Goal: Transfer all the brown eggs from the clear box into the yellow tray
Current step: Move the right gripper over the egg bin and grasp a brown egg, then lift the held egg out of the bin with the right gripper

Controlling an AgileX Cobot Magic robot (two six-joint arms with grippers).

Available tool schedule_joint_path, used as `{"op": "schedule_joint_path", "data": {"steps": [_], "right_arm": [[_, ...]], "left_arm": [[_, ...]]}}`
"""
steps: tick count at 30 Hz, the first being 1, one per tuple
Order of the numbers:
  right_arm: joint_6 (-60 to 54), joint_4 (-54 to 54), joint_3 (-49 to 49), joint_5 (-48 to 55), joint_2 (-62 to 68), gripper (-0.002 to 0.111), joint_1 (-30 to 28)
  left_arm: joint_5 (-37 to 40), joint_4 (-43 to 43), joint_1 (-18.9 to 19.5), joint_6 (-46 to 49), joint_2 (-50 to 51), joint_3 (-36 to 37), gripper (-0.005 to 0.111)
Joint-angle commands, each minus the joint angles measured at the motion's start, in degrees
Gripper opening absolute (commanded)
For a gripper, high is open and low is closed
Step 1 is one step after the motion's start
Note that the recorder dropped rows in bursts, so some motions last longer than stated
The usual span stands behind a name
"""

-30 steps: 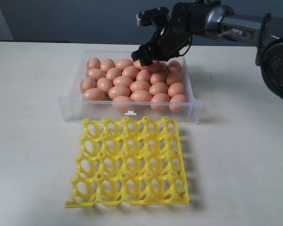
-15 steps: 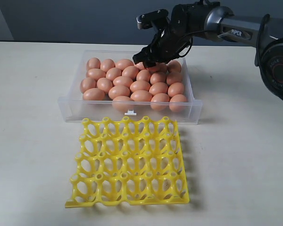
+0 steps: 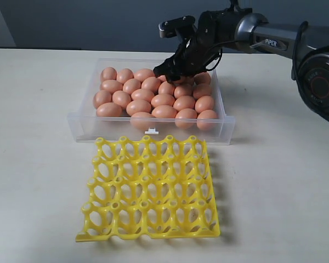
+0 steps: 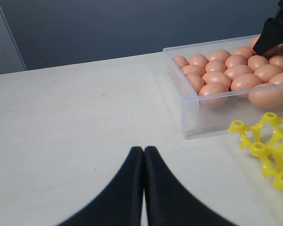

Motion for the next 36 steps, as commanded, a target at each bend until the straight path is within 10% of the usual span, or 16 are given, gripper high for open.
{"op": "schedule_joint_path", "data": {"steps": [1,20,36], "right_arm": [[-0.1,2.6,-0.2,0.5,-0.2,0.005,-0.2],[-26.2,21.2,-0.2,35.1,-12.9,-0.001,0.7],[-16.7,-16.9,1.3,35.1,-14.0,-0.001,15.4]], "left_arm": [[-0.6,0.0,0.2,0.0,-0.3,0.2,0.000],[-0.6,0.0,0.2,0.0,-0.3,0.2,0.000],[-0.6,0.0,0.2,0.0,-0.3,0.2,0.000]]}}
